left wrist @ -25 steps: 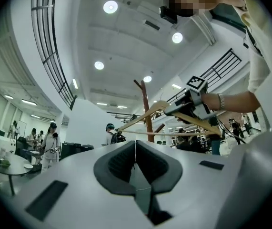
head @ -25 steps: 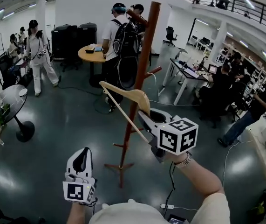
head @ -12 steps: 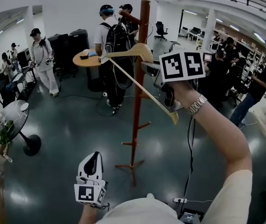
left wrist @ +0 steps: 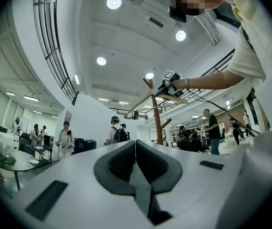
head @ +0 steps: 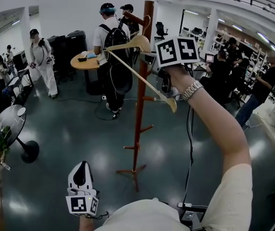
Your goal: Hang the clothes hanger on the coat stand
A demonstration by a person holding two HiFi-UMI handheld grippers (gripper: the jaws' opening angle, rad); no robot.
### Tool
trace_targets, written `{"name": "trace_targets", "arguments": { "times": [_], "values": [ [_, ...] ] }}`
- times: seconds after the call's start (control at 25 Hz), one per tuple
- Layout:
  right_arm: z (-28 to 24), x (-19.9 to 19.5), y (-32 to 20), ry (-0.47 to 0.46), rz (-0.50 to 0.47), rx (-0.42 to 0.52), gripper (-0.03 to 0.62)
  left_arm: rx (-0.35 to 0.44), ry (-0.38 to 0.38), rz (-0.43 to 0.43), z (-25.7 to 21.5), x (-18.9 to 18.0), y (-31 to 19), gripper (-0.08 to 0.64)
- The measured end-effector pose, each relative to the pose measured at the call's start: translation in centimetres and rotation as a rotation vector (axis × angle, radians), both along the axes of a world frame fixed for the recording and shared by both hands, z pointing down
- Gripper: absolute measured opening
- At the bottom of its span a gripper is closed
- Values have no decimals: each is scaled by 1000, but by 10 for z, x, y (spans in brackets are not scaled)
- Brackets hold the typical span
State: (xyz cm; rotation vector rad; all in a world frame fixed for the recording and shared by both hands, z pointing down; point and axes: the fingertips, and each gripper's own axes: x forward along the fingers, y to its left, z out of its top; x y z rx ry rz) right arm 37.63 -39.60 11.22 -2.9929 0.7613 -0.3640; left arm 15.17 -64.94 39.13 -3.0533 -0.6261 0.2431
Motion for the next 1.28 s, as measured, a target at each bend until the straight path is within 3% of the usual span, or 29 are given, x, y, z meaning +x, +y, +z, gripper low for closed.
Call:
{"name": "trace_targets", "arguments": {
  "times": [0.32,0.48,0.84,1.04,1.28],
  "values": [
    [18,25,-5,-22,-74,24,69,2,-16,-48,8,4,-18,14],
    [19,18,-7,-2,-109,43,69,25,-27,-38,11,-2,-15,14],
    [15,2,-2,112,-64,10,75,31,-55,-2,26,-1,-13,14],
    [-5,-23,17,241,-58,75,126,16,-47,36,23,-9,5,14],
    [-25,-63,55,389,30,103,130,24,-54,74,32,-12,23,14]
  ]
}}
